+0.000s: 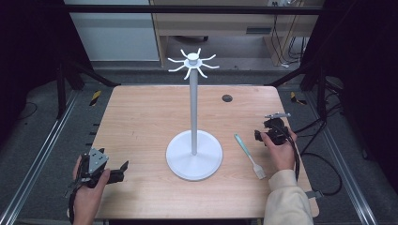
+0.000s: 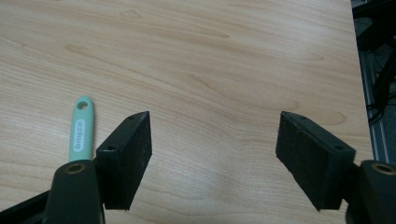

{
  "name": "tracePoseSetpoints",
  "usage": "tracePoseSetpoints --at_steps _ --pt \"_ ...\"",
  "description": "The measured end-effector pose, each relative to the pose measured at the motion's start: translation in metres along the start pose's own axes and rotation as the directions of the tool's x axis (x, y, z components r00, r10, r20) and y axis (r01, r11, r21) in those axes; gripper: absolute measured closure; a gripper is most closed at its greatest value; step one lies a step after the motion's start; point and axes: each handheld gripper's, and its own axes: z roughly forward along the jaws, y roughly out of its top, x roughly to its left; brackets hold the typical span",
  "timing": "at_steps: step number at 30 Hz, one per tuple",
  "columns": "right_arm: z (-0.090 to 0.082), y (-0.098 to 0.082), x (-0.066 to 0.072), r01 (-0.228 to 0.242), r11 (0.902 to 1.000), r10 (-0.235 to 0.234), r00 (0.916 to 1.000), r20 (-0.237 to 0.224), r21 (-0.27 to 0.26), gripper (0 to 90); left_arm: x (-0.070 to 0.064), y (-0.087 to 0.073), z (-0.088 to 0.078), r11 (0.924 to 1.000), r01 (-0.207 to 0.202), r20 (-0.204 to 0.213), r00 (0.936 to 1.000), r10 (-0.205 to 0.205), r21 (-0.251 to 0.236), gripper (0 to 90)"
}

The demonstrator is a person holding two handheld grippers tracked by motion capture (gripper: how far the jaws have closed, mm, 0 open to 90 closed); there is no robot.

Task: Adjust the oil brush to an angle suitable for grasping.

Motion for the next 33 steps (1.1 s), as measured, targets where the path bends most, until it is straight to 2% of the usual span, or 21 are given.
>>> tracePoseSetpoints --at_steps 4,5,6,7,13,17,21,24,28,33 --pt "0.001 -0.001 0.003 0.012 0.9998 -0.012 0.9999 0.0 0.017 30.0 0.0 0.0 0.0 1.0 0.0 0.0 1.0 0.0 0.0 2.8" --pt "0.001 -0.001 0.005 0.034 0.9993 -0.034 0.9994 -0.001 0.017 33.6 0.0 0.0 0.0 1.0 0.0 0.001 1.0 0.0 0.0 2.8" --pt "0.001 -0.001 0.005 0.034 0.9993 -0.034 0.9994 -0.001 0.017 33.6 0.0 0.0 0.001 1.0 -0.001 0.001 1.0 0.001 0.001 2.8" --pt "0.002 -0.001 0.007 0.053 0.9984 -0.053 0.9985 0.011 0.019 35.2 -0.001 0.001 0.001 1.0 -0.005 0.002 1.0 0.005 0.003 2.8" --pt "0.004 -0.002 0.013 0.083 0.9957 -0.083 0.9965 -0.005 0.04 40.0 -0.003 0.002 0.002 0.9999 -0.01 0.002 0.9999 0.01 0.005 2.8" --pt "0.004 -0.001 0.019 0.094 0.9946 -0.093 0.9953 -0.027 0.043 47.7 -0.003 0.002 0.002 0.9999 -0.009 0.004 0.9999 0.009 0.005 2.8" --pt "0.003 -0.001 0.027 0.122 0.9917 -0.118 0.99 -0.077 0.041 59.9 -0.003 0.002 0.001 1.0 -0.009 0.004 0.9999 0.009 0.002 2.8" --pt "0.004 -0.001 0.03 0.118 0.9924 -0.113 0.9888 -0.097 0.037 63.2 -0.003 0.001 0.001 0.9999 -0.01 0.005 0.9999 0.01 0.005 2.8" --pt "0.007 -0.001 0.037 0.134 0.9899 -0.127 0.9829 -0.134 0.046 70.5 -0.002 0.001 0.001 0.9999 -0.009 0.002 1.0 0.009 0.005 2.7" --pt "0.007 0.0 0.039 0.127 0.9911 -0.118 0.977 -0.178 0.04 77.8 -0.004 0.002 0.002 0.9999 -0.012 0.005 0.9999 0.012 0.006 2.8"
